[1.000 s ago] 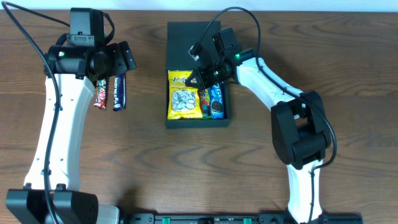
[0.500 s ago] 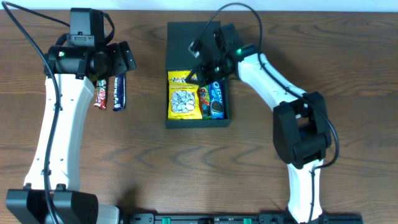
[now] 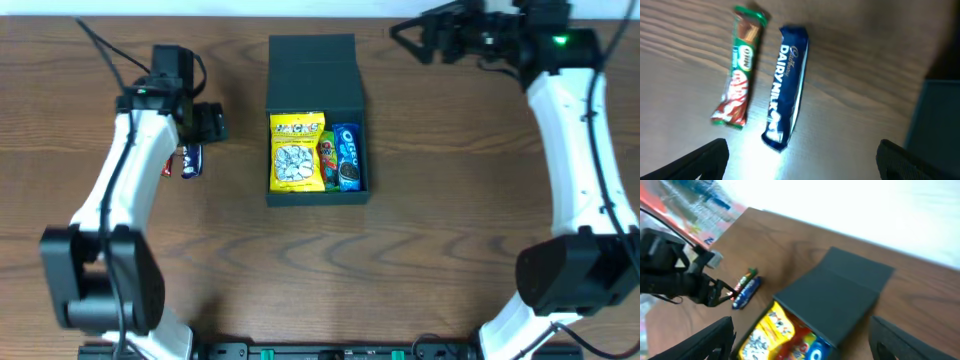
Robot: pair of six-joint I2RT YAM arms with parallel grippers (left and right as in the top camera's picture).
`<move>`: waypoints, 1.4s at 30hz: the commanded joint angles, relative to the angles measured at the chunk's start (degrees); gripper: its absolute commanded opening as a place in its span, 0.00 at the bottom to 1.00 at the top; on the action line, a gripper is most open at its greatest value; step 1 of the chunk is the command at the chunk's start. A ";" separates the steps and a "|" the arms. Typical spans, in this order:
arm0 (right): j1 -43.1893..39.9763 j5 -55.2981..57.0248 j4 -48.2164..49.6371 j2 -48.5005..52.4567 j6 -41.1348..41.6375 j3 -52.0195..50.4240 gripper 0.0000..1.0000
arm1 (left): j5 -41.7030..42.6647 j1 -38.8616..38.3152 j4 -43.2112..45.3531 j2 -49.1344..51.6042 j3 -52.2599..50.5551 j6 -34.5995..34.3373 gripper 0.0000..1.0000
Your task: Pack container
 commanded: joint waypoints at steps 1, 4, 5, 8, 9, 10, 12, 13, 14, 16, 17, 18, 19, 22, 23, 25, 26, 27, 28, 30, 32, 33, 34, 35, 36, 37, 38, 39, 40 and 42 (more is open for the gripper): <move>-1.36 -0.81 -2.34 1.36 -5.49 -0.17 0.85 | -0.90 0.20 2.05 2.95 -0.07 2.71 0.97; -1.90 -0.81 -4.22 1.36 -8.83 -0.17 0.84 | -0.94 0.20 3.96 5.55 -0.07 3.34 1.00; -1.97 -0.81 -4.72 1.36 -9.35 -0.17 0.84 | -1.05 0.20 4.50 6.27 -0.07 4.07 1.00; -1.99 -0.59 -5.90 1.36 -10.27 -0.17 0.83 | -1.99 0.22 6.10 8.46 -0.07 4.79 1.00; -1.99 -0.59 -6.08 1.36 -10.34 -0.17 0.83 | -1.97 0.26 6.56 9.09 -0.07 5.57 0.95; -1.99 -0.59 -6.19 1.36 -10.34 -0.17 0.83 | -1.97 0.33 6.91 9.88 -0.07 6.27 0.95; -1.99 -0.59 -6.19 1.36 -10.34 -0.17 0.82 | -1.99 0.66 7.28 11.34 -0.07 6.88 0.93; -1.99 -0.61 -6.27 1.36 -10.32 -0.17 0.82 | -1.97 0.92 7.43 11.91 -0.07 6.95 0.92; -1.97 -0.61 -6.47 1.36 -10.32 -0.17 0.82 | -1.92 1.25 7.61 12.57 -0.07 6.95 0.91; -1.92 -0.61 -7.02 1.36 -10.25 -0.17 0.80 | -1.42 1.90 7.76 13.46 -0.07 6.88 0.90; -1.90 -0.61 -7.21 1.36 -10.10 -0.17 0.80 | -1.29 2.29 7.96 13.94 -0.07 6.86 0.90; -1.88 -0.63 -7.34 1.36 -10.10 -0.17 0.79 | -0.76 2.60 8.09 14.03 -0.07 6.93 0.90; -1.84 -0.63 -7.48 1.36 -10.10 -0.17 0.79 | -0.02 2.91 8.44 14.12 -0.07 7.19 0.90; -1.81 -0.63 -7.54 1.36 -9.22 -0.17 0.77 | 1.81 3.93 9.77 14.12 -0.07 7.30 0.89; -1.81 -0.61 -7.52 1.36 -8.74 -0.17 0.77 | 2.93 4.26 10.14 14.14 -0.07 7.30 0.90; -1.81 -0.63 -7.52 1.36 -8.33 -0.17 0.75 | 5.11 4.92 10.97 14.29 -0.09 7.30 0.89; -1.81 -0.63 -7.50 1.36 -7.93 -0.17 0.74 | 5.99 5.11 11.28 14.34 -0.11 7.30 0.89; -1.81 -0.63 -7.48 1.36 -7.61 -0.17 0.73 | 6.78 5.40 11.82 14.38 -0.20 7.32 0.88; -1.79 -0.63 -7.50 1.36 -7.52 -0.17 0.73 | 7.52 5.68 12.31 14.40 -0.37 7.52 0.85; -1.62 -0.63 -7.52 1.36 -7.50 -0.17 0.72 | 8.46 5.97 12.85 14.43 -0.61 7.61 0.83; -1.31 -0.63 -7.45 1.36 -7.52 -0.17 0.72 | 9.14 6.10 12.94 14.45 -0.70 7.80 0.79; -1.20 -0.61 -7.43 1.36 -7.52 -0.17 0.72 | 9.11 6.14 12.94 14.45 -0.70 7.82 0.79; -1.07 -0.61 -7.39 1.36 -7.52 -0.17 0.72 | 9.11 6.14 12.94 14.45 -0.70 7.96 0.78; -0.94 -0.61 -7.26 1.36 -7.52 -0.17 0.72 | 9.11 6.14 12.92 14.45 -0.70 7.98 0.78; -0.79 -0.59 -7.17 1.36 -7.52 -0.17 0.72 | 9.11 6.14 12.90 14.45 -0.72 7.96 0.78; -0.70 -0.59 -7.02 1.36 -7.52 -0.17 0.72 | 9.11 6.14 13.03 14.45 -0.87 7.96 0.78; -0.63 -0.61 -6.95 1.36 -7.52 -0.17 0.72 | 9.14 6.14 13.18 14.45 -1.01 7.96 0.78; -0.61 -0.61 -6.95 1.36 -7.52 -0.17 0.72 | 9.18 6.14 13.29 14.45 -1.03 7.93 0.78; -0.63 -0.59 -6.95 1.36 -7.52 -0.17 0.72 | 9.18 6.14 13.29 14.45 -1.03 7.93 0.78; -0.63 -0.59 -6.97 1.36 -7.52 -0.17 0.72 | 9.14 6.14 13.29 14.45 -1.05 7.96 0.78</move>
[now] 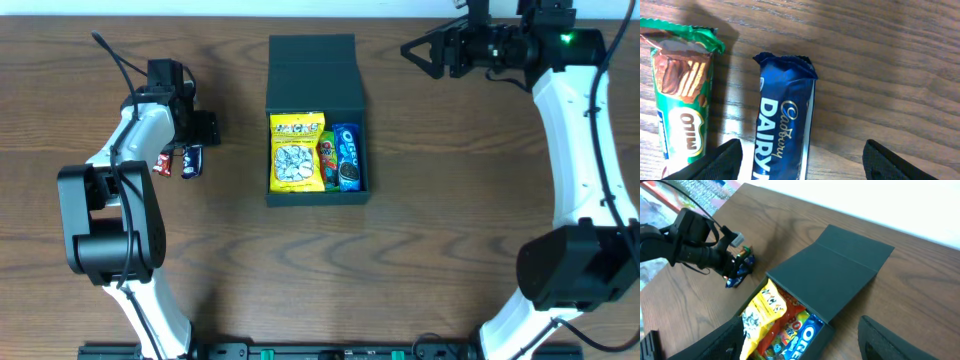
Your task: Pack container
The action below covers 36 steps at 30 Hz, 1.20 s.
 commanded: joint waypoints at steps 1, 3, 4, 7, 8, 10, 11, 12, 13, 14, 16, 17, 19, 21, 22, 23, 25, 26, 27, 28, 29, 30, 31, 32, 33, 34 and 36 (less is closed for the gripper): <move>0.26 -0.66 0.09 0.24 0.68 -0.07 0.72 | 0.37 0.31 0.07 0.63 -0.59 0.44 0.77; 0.26 -0.68 0.17 0.24 0.68 -0.07 0.72 | 0.37 0.35 0.33 1.03 -0.68 0.42 0.77; 0.26 -0.68 0.17 0.24 0.68 -0.07 0.73 | 0.37 0.35 0.33 1.40 -0.72 0.42 0.77; 0.26 -0.66 0.20 0.24 0.66 -0.07 0.73 | 0.85 0.35 0.24 2.51 -0.79 0.39 0.77; 0.26 -0.68 0.17 0.24 0.66 -0.07 0.73 | 1.49 0.35 0.28 2.73 -0.79 0.42 0.77; 0.26 -0.68 0.15 0.24 0.68 -0.07 0.73 | 2.10 0.35 0.44 2.84 -0.79 0.37 0.77; 0.26 -0.66 0.17 0.24 0.68 -0.07 0.73 | 2.08 0.35 0.44 2.84 -0.79 0.37 0.77; 0.26 -0.66 0.17 0.24 0.66 -0.07 0.73 | 2.08 0.35 0.44 2.84 -0.79 0.37 0.76; 0.26 -0.68 0.17 0.24 0.66 -0.07 0.73 | 2.05 0.35 0.39 2.84 -0.79 0.35 0.76; 0.26 -0.66 0.17 0.24 0.68 -0.07 0.73 | 2.01 0.35 0.26 2.84 -0.79 0.15 0.73; 0.26 -0.66 0.15 0.24 0.66 -0.07 0.71 | 1.84 0.35 0.00 2.84 -0.79 0.00 0.64; 0.26 -0.66 0.17 0.24 0.66 -0.07 0.71 | 1.84 0.35 -0.11 2.84 -0.79 -0.07 0.60; 0.26 -0.66 0.17 0.24 0.68 -0.07 0.71 | 1.60 0.35 -0.28 2.84 -0.79 -0.07 0.55; 0.26 -0.66 0.17 0.24 0.68 -0.07 0.71 | 1.38 0.35 -0.50 2.84 -0.79 -0.07 0.51; 0.26 -0.66 0.15 0.24 0.68 -0.07 0.71 | 1.31 0.35 -0.66 2.84 -0.79 -0.07 0.48; 0.26 -0.66 0.17 0.24 0.68 -0.07 0.71 | 1.29 0.35 -0.79 2.84 -0.79 -0.07 0.47; 0.26 -0.66 0.17 0.24 0.66 -0.07 0.71 | 1.20 0.35 -0.96 2.84 -0.79 -0.07 0.43; 0.26 -0.66 0.20 0.24 0.68 -0.07 0.71 | 1.18 0.35 -1.07 2.84 -0.79 -0.11 0.40; 0.26 -0.66 0.20 0.24 0.68 -0.07 0.71 | 0.98 0.35 -1.14 2.84 -0.79 -0.50 0.38; 0.26 -0.66 0.20 0.24 0.68 -0.07 0.71 | 0.15 0.35 -1.27 2.84 -0.79 -1.33 0.37; 0.26 -0.66 0.22 0.24 0.68 -0.07 0.71 | -0.87 0.35 -1.38 2.84 -0.79 -2.25 0.34; 0.26 -0.66 0.22 0.24 0.68 -0.07 0.71 | -1.68 0.35 -1.51 2.84 -0.79 -2.97 0.32; 0.26 -0.66 0.22 0.24 0.68 -0.07 0.71 | -1.77 0.35 -1.55 2.84 -0.79 -3.10 0.31; 0.24 -0.63 0.20 0.24 0.68 -0.07 0.70 | -1.79 0.35 -1.68 2.84 -0.79 -3.10 0.30; 0.17 -0.66 0.20 0.24 0.68 -0.07 0.70 | -1.79 0.35 -1.75 2.84 -0.79 -3.13 0.28; 0.13 -0.61 0.20 0.24 0.68 -0.07 0.70 | -1.79 0.35 -1.86 2.84 -0.79 -3.54 0.26; -0.37 -0.44 0.24 0.24 0.68 -0.07 0.70 | -1.77 0.35 -2.38 2.82 -0.50 -4.98 0.22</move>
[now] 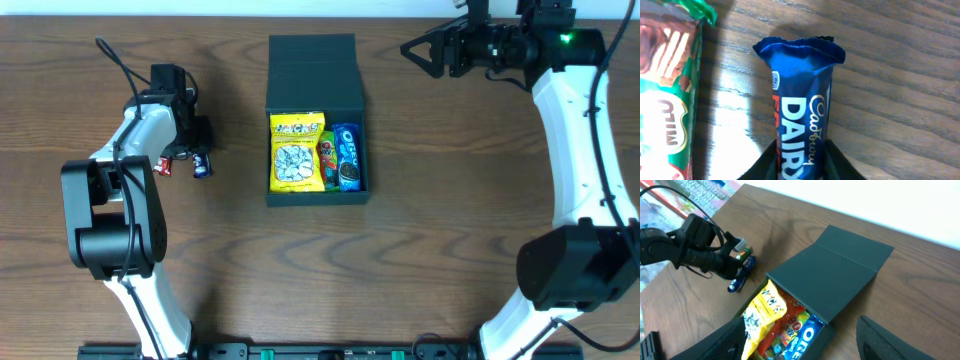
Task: Pack container
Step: 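Grasp the blue Dairy Milk bar with the left gripper, then carry the Dairy Milk bar right and drop it into the box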
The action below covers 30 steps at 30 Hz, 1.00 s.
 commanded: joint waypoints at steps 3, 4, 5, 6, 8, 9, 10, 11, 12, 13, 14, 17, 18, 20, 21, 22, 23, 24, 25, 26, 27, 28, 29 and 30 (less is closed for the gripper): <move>-1.81 -0.31 -0.04 0.24 0.33 -0.07 0.70 | -1.44 0.17 -4.02 0.94 2.47 -3.58 0.14; -2.49 0.44 -0.04 0.24 1.20 -0.07 0.71 | -1.44 0.04 -5.60 0.87 4.09 -3.98 0.13; -3.37 1.51 -0.04 0.24 2.38 -0.07 0.72 | -1.46 -0.20 -7.76 0.85 6.47 -4.28 0.11; -4.17 2.25 -0.07 0.24 3.23 -0.07 0.72 | -1.42 -0.44 -9.53 0.83 8.61 -4.33 0.08; -6.14 2.54 -0.09 0.24 4.20 -0.07 0.73 | -1.27 -1.64 -14.36 0.83 14.95 -4.44 0.06; -7.04 2.51 -0.11 0.24 4.20 -0.07 0.73 | -1.27 -2.32 -16.02 0.83 17.25 -4.59 0.06; -7.85 2.51 -0.11 0.24 4.31 -0.07 0.73 | -1.27 -3.45 -18.18 0.83 20.48 -4.66 0.06; -8.74 2.49 -0.09 0.22 4.61 -0.07 0.73 | -1.27 -4.85 -20.22 0.83 23.50 -4.79 0.06; -9.44 2.51 -0.07 0.24 5.05 -0.07 0.73 | -1.31 -6.25 -21.88 0.83 26.03 -4.96 0.06; -10.10 2.51 -0.09 0.22 5.29 -0.07 0.73 | -1.29 -7.80 -23.41 0.83 28.39 -4.96 0.06; -10.71 2.51 -0.11 0.24 5.46 -0.07 0.73 | -1.31 -9.90 -24.98 0.83 30.97 -5.42 0.06; -11.82 2.51 -0.09 0.22 5.46 -0.07 0.74 | -1.29 -15.93 -27.23 0.83 35.19 -8.35 0.06; -12.04 2.51 -0.09 0.24 5.46 -0.07 0.74 | -1.25 -18.10 -27.28 0.83 35.58 -9.53 0.06; -12.35 2.51 -0.09 0.22 5.46 -0.07 0.74 | -1.31 -22.91 -27.19 0.90 35.52 -12.63 0.06; -12.37 2.51 -0.09 0.22 5.44 -0.07 0.74 | -1.31 -25.07 -27.06 1.05 35.30 -13.79 0.06; -12.37 2.51 -0.04 0.24 5.46 -0.07 0.74 | -1.31 -27.26 -27.06 1.25 35.06 -15.50 0.06; -12.37 2.51 -0.04 0.24 5.44 -0.07 0.75 | -1.31 -29.03 -27.06 1.38 34.77 -17.14 0.06; -12.39 2.51 -0.04 0.22 5.44 -0.07 0.75 | -1.53 -30.80 -27.04 1.57 34.12 -19.26 0.06; -12.39 2.51 -0.07 0.22 5.44 -0.07 0.75 | -1.73 -32.20 -27.04 1.64 33.42 -21.07 0.06; -12.39 2.51 -0.11 0.24 5.44 -0.07 0.75 | -1.73 -33.31 -27.04 1.88 32.63 -22.73 0.06; -12.39 2.51 -0.11 0.24 5.44 -0.07 0.75 | -1.68 -34.29 -27.06 2.08 31.93 -23.89 0.06; -12.39 2.51 -0.11 0.22 5.44 -0.07 0.76 | -1.70 -35.15 -26.99 2.36 31.15 -24.06 0.06; -12.39 2.51 -0.11 0.22 5.44 -0.07 0.77 | -1.70 -36.00 -26.60 2.38 30.01 -24.04 0.06; -12.39 2.51 -0.11 0.22 5.42 -0.07 0.77 | -1.70 -36.61 -26.10 2.38 28.83 -24.04 0.06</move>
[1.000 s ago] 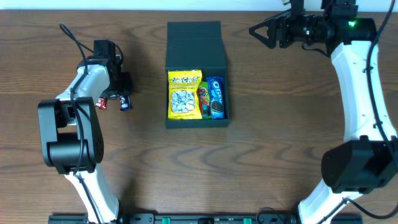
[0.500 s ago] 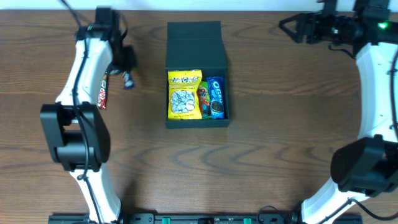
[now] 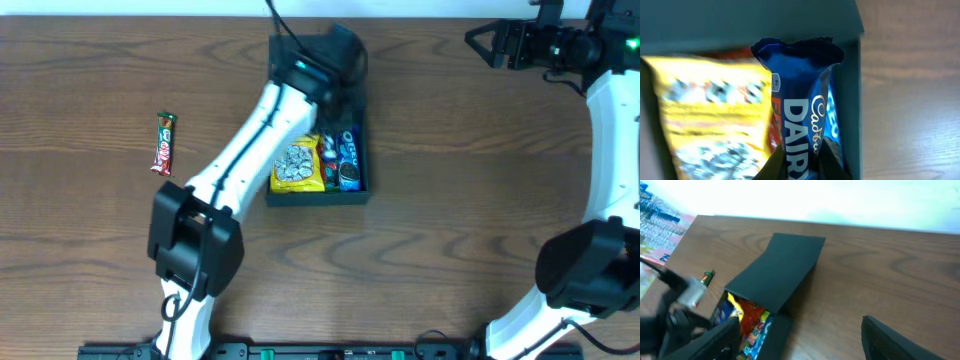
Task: Pack container
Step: 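Carry the Dairy Milk bar right and drop it into the box, then return the left gripper to the green Milo bar and grasp it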
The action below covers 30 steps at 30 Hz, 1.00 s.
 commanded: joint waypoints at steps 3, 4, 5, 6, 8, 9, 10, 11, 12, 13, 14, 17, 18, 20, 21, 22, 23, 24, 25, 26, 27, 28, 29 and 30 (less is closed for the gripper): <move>-0.46 -0.50 -0.11 0.22 0.46 -0.07 0.79 | -0.66 -1.66 1.07 1.46 -4.83 -4.13 0.06; -0.46 -0.50 -0.09 0.22 0.46 -0.07 0.79 | -0.66 -1.92 1.31 1.46 -5.22 -4.28 0.06; -0.46 -0.50 -0.09 0.24 0.46 -0.07 0.80 | -0.63 -2.03 1.38 1.46 -5.31 -4.31 0.06; -0.46 -0.50 -0.11 0.24 0.46 -0.07 0.80 | -0.70 -2.16 1.55 1.46 -5.44 -4.33 0.07; -0.46 -0.50 -0.11 0.22 0.46 -0.07 0.80 | -0.70 -2.16 2.03 1.46 -5.46 -4.72 0.55; -0.46 -0.50 -0.11 0.22 0.46 -0.07 0.80 | -0.70 -2.14 2.21 1.46 -5.46 -4.72 0.72; -0.48 -0.50 -0.11 0.22 0.46 -0.07 0.80 | -0.70 -1.97 2.45 1.46 -5.44 -4.70 0.80; -0.52 -0.50 -0.15 0.22 0.46 -0.07 0.80 | -0.68 -1.77 2.62 1.44 -5.38 -4.72 0.81; -0.63 -0.50 -0.20 0.22 0.46 -0.07 0.80 | -0.66 -1.53 2.56 1.38 -5.16 -4.72 0.82; -0.66 -0.52 -0.26 0.22 0.46 -0.07 0.80 | -0.68 -1.29 2.47 1.31 -4.83 -4.72 0.82; -0.70 -0.50 -0.28 0.24 0.46 -0.07 0.80 | -0.68 -0.96 2.40 1.03 -4.42 -4.70 0.82; -0.68 -0.50 -0.31 0.22 0.48 -0.07 0.80 | -0.96 0.35 2.05 -0.24 -2.71 -4.66 0.81; -0.68 -0.50 -0.28 0.24 0.48 -0.07 0.80 | -1.62 0.87 1.68 -0.98 -1.95 -4.66 0.81; -0.68 -0.50 -0.26 0.22 0.46 -0.07 0.80 | -5.42 2.19 -0.24 -3.08 0.13 -4.20 0.80; -0.68 -0.50 -0.26 0.22 0.48 -0.07 0.80 | -8.61 2.86 -1.55 -4.31 1.05 -3.76 0.80; -0.68 -0.50 -0.26 0.24 0.46 -0.07 0.80 | -12.94 3.65 -2.99 -5.79 1.68 -3.43 0.81; -0.68 -0.50 -0.24 0.22 0.46 -0.07 0.80 | -17.66 4.57 -4.28 -7.41 1.92 -3.41 0.84; -0.68 -0.50 -0.24 0.22 0.46 -0.07 0.80 | -23.04 5.95 -5.75 -9.35 1.90 -3.37 0.89; -0.68 -0.50 -0.26 0.24 0.46 -0.07 0.80 | -26.95 7.39 -6.99 -10.80 1.90 -3.08 0.92; -0.68 -0.50 -0.26 0.22 0.46 -0.07 0.81 | -29.94 9.42 -8.22 -12.22 1.90 -1.99 0.93; -0.68 -0.50 -0.26 0.22 0.46 -0.07 0.81 | -30.99 11.04 -8.87 -13.00 1.90 -0.63 0.95; -0.68 -0.50 -0.26 0.24 0.48 -0.07 0.81 | -31.36 13.53 -9.68 -13.77 1.90 1.66 0.94; -0.68 -0.50 -0.24 0.24 0.48 -0.07 0.80 | -31.34 15.74 -10.32 -14.01 1.88 3.61 0.94; -0.66 -0.50 -0.24 0.22 0.48 -0.07 0.81 | -31.32 18.29 -10.78 -13.97 1.86 6.43 0.94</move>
